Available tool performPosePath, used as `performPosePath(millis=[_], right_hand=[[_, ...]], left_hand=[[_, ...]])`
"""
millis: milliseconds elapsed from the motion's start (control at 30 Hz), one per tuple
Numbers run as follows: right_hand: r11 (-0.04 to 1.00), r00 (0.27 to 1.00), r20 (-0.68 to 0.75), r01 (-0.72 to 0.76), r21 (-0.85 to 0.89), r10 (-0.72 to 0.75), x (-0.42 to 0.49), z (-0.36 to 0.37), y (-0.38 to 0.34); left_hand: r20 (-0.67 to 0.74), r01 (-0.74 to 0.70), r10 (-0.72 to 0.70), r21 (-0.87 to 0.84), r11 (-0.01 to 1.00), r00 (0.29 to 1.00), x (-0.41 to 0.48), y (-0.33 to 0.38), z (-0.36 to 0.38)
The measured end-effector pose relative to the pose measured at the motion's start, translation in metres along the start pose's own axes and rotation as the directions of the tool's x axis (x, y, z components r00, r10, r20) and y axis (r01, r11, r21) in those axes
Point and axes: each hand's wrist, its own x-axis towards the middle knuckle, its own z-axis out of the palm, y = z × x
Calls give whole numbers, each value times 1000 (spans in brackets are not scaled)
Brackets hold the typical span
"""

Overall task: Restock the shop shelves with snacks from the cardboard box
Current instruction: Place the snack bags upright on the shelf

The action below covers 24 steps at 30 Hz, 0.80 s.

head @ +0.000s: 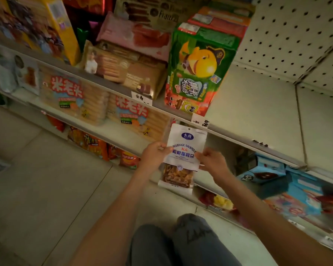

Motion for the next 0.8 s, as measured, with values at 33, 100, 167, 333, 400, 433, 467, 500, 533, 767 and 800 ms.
performPosePath(millis=[33, 100, 167, 333, 400, 433, 467, 500, 533, 767, 800], right_hand=[[1000, 1000, 4, -12, 10, 12, 8, -1, 0], [999, 1000, 13, -7, 44, 6, 24, -3, -2], [996, 1000, 18, 19, 89, -20, 40, -5, 1], [977, 995, -7, 100, 190, -101, 58, -13, 5], [967, 988, -10, 154, 202, -155, 62, -16, 9], [962, 984, -16, 177, 207, -178, 65, -17, 13], [958, 982, -20, 189, 217, -189, 66, -18, 16], [953, 980, -17, 199, 228, -201, 68, -19, 20], [950, 978, -10, 203, 236, -207, 68, -20, 24], [925, 956, -39, 290, 245, -289, 61, -22, 32], [921, 951, -44, 308, 239, -307, 58, -23, 30]], left_hand=[[-14, -4, 4, -2, 1000, 1000, 7, 0, 3], [-40, -24, 24, -18, 1000, 999, 24, 2, 8], [-42, -66, 65, -28, 997, 997, 41, 4, 13], [-80, -120, 122, 28, 992, 989, 73, 17, 30], [-104, -147, 145, -11, 989, 984, 82, 17, 40], [-116, -171, 166, -40, 984, 979, 86, 15, 45], [-133, -198, 189, -62, 978, 973, 87, 12, 48], [-149, -230, 217, -71, 971, 965, 86, 9, 51], [-164, -265, 251, -75, 961, 954, 86, 6, 54], [-158, -394, 380, -71, 916, 912, 79, 1, 55], [-158, -412, 397, -73, 908, 904, 78, 3, 54]])
